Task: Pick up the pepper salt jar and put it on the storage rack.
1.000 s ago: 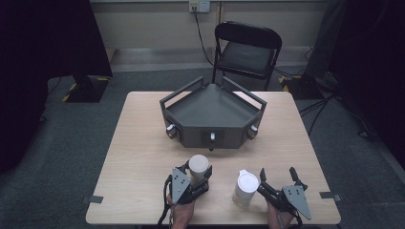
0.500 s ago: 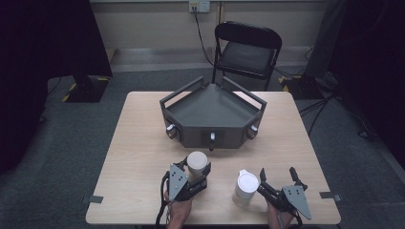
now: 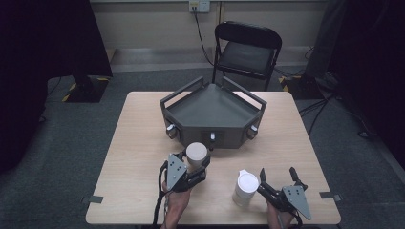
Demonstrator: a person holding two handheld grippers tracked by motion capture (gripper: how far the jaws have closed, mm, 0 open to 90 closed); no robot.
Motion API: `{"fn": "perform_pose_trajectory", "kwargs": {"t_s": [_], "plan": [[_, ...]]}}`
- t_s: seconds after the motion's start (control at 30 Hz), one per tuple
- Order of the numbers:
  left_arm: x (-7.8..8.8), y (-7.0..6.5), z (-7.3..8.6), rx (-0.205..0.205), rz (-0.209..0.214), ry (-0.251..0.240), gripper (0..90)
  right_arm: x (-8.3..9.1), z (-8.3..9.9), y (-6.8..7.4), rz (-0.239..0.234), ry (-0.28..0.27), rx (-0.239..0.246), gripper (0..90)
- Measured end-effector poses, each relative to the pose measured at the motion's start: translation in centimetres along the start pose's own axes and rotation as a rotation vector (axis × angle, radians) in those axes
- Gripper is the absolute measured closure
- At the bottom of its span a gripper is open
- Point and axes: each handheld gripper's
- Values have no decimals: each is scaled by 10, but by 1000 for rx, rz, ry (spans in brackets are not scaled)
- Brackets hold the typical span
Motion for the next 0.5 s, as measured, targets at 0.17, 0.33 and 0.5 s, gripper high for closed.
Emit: {"fn": "perform_pose_trajectory", "kwargs": {"t_s": [0.17,0.33,0.5], "plan": [[-5,5,-6,-6,5,6,344,0,0,0,-1,0,0,21],[-11,11,-15,-13,9,4,344,0,0,0,-1,0,0,21],[-17,17,-29,5,6,10,344,0,0,0,-1,0,0,21]]}}
Point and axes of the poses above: each handheld gripper's, and its own axes: x roughly backward along the jaws, z roughly out of its underside, y roughly to its left, and after that the axes turned 10 degrees about -x, right-handed
